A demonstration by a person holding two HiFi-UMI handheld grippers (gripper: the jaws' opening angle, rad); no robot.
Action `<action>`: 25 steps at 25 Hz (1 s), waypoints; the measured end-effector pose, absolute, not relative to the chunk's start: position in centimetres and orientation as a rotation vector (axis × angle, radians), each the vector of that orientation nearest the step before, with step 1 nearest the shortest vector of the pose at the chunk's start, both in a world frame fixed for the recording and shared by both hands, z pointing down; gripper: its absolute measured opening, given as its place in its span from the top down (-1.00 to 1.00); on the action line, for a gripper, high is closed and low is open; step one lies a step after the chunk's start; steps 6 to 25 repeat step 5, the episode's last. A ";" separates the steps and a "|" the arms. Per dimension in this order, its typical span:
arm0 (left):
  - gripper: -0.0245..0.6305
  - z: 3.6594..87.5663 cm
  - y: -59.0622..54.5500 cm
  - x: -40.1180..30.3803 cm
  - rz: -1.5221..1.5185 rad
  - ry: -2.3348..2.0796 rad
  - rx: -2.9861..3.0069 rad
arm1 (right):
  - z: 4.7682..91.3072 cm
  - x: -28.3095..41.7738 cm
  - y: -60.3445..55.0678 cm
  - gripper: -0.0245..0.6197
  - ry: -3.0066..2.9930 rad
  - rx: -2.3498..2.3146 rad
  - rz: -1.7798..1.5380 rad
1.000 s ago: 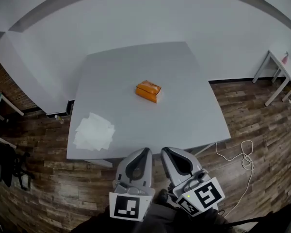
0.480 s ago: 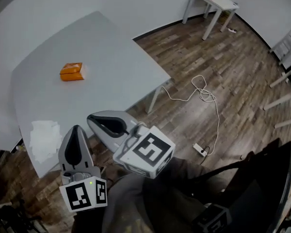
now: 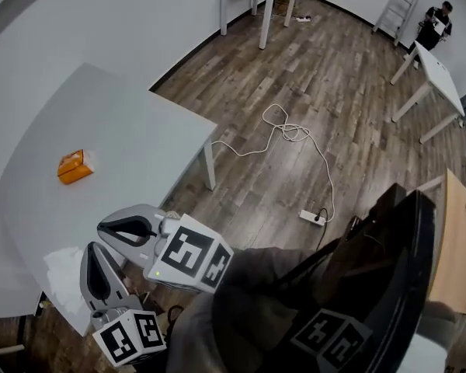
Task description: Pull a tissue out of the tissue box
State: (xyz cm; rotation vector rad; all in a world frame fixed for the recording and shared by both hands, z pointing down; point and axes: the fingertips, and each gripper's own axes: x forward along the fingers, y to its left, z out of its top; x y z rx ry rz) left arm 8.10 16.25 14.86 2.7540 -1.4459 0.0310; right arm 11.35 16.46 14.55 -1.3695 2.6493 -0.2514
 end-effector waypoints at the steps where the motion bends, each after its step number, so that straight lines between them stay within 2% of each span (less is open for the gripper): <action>1: 0.93 14.9 16.4 8.1 0.032 -1.446 2.752 | 14.6 11.3 16.5 0.92 2.652 -1.367 -0.254; 25: 0.93 15.9 17.1 7.3 0.044 -1.451 2.727 | 14.7 10.3 17.0 0.92 2.682 -1.322 -0.266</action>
